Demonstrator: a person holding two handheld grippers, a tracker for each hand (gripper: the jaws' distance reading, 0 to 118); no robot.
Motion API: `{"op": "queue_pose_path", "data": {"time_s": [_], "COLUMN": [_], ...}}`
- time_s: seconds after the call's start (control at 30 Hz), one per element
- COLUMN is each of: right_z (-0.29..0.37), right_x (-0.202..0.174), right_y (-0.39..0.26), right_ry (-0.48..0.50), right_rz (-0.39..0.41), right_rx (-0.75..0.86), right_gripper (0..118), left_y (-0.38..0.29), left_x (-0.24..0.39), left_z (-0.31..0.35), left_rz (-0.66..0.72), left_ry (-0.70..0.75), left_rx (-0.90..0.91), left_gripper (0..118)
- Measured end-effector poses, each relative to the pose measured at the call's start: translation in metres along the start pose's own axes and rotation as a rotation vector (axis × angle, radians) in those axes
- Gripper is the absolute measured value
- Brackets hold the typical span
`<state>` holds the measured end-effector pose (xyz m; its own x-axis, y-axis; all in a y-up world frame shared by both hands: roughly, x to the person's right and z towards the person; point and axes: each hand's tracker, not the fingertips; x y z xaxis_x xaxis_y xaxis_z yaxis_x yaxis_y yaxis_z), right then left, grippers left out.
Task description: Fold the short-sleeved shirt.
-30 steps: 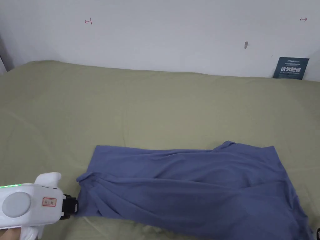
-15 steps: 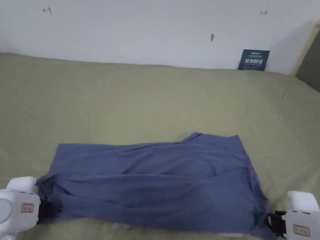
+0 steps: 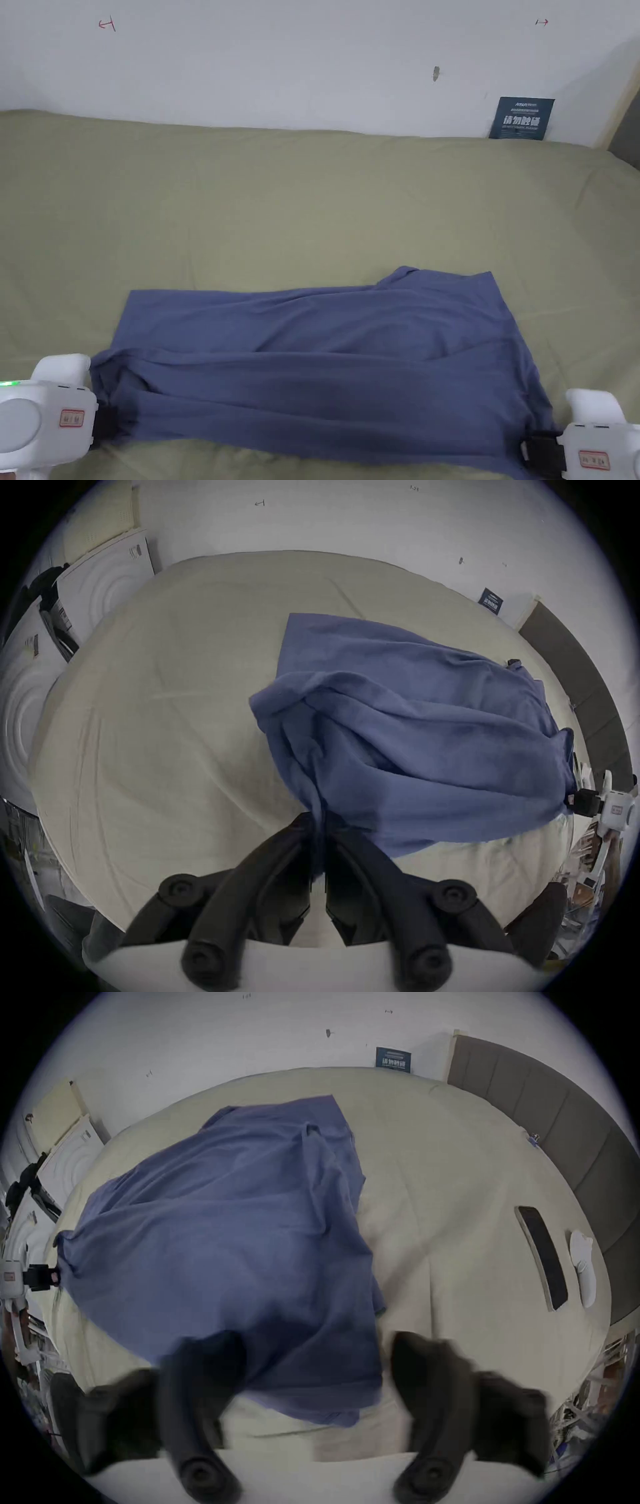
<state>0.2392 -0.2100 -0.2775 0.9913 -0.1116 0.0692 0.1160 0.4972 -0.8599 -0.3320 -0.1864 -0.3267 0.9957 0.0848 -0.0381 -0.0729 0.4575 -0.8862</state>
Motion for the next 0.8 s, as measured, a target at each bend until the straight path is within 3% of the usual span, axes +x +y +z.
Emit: {"op": "queue_pose_path", "data": {"time_s": [0.03, 0.17, 0.37, 0.43, 0.5, 0.63, 0.8], "right_z": [0.003, 0.012, 0.053, 0.065, 0.084, 0.104, 0.114], "right_x": [-0.002, 0.0, 0.005, 0.007, 0.0, -0.013, -0.021], "right_y": [0.0, -0.003, -0.026, -0.038, -0.054, -0.079, -0.101], "right_ry": [0.032, -0.027, -0.01, -0.025, 0.027, 0.001, 0.024], "right_rz": [-0.001, 0.048, -0.031, -0.025, -0.071, -0.022, -0.044], "right_rx": [0.019, 0.035, 0.061, 0.063, 0.044, 0.035, 0.03], "right_gripper": [6, 6, 6, 6, 6, 6, 6], "left_y": [-0.001, -0.004, -0.021, -0.03, -0.041, -0.065, -0.087], "left_x": [0.0, 0.0, -0.005, -0.011, -0.018, -0.029, -0.046], "left_z": [0.001, 0.009, 0.025, 0.032, 0.038, 0.054, 0.067], "left_rz": [0.0, -0.008, -0.004, -0.005, 0.019, -0.003, 0.031], "left_ry": [0.001, 0.014, 0.002, 0.0, -0.021, -0.021, -0.041], "left_rx": [0.001, 0.017, 0.026, 0.021, 0.008, -0.013, -0.023], "left_gripper": [7, 7, 7, 7, 7, 7, 7]}}
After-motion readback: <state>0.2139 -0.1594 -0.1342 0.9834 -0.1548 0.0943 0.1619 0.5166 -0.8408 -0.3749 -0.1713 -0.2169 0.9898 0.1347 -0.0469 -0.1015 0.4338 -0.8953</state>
